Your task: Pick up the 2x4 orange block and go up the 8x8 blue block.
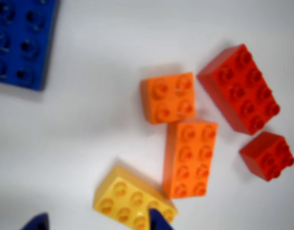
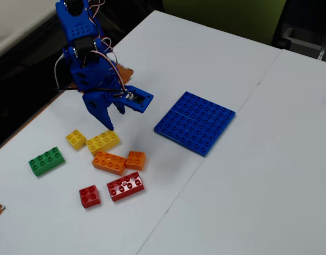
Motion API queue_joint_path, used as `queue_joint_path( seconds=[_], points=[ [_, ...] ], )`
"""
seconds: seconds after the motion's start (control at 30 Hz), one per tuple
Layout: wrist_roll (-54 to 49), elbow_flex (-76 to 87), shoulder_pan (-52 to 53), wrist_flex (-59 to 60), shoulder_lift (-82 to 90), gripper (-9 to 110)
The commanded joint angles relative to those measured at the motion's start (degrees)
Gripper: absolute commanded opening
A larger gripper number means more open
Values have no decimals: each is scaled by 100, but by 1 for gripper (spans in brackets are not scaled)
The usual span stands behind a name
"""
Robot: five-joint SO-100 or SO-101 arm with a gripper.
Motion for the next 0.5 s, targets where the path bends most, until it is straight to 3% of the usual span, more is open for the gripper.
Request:
queue_joint_path(
  seconds=[0.0, 0.2, 0.33, 0.47],
  points=[
    [-167, -334, 193, -615, -343, 26],
    [-325, -439, 571, -1424, -932, 28],
    [-334, -2417, 703, 26, -1890, 28],
    [-193, -2549, 721, -141, -2162, 28]
  ],
)
